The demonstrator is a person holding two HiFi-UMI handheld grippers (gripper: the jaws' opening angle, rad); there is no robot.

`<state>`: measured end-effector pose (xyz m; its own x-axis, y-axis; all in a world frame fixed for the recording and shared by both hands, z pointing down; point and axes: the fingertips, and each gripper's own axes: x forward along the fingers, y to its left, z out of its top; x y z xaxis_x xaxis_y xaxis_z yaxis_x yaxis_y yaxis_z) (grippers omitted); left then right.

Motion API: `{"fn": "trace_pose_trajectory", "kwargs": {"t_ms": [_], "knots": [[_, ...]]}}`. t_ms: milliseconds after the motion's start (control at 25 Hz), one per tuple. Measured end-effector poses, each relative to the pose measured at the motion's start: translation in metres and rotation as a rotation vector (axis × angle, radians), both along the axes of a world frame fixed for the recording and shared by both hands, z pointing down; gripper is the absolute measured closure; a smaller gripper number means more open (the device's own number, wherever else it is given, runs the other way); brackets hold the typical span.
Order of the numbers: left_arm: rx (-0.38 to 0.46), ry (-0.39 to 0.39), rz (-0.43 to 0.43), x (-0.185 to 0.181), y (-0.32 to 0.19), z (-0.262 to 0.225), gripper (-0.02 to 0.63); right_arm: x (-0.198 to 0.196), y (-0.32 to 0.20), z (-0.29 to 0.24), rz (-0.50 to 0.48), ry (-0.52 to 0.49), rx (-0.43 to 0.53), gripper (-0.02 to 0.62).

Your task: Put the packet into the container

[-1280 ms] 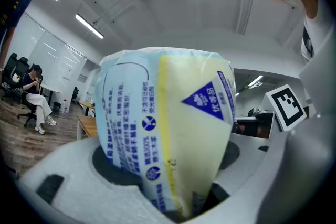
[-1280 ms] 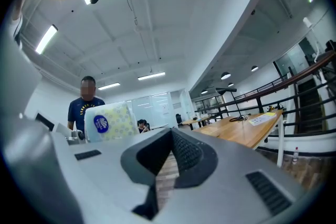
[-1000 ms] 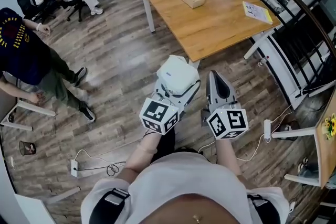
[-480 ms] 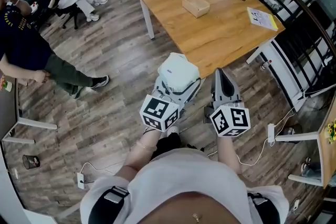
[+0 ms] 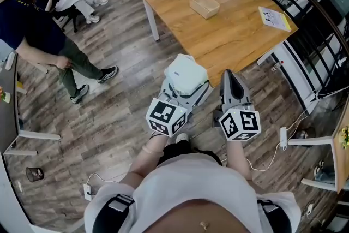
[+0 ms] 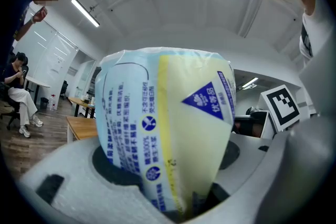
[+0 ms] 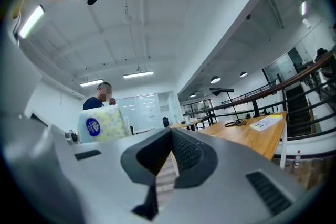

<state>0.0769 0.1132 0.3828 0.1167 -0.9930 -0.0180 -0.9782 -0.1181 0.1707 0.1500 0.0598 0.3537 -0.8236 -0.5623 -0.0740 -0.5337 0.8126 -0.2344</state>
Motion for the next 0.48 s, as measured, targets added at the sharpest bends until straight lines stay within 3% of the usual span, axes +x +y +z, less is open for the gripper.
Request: {"fn": "trace_pose_trajectory", "kwargs": {"t_ms": [480], "knots": [[0.007, 0.018, -0.021, -0.027, 0.0, 0.001, 0.272, -0.015, -0.015, 0.0, 0.013, 0.023, 0.037, 0.583]]}}
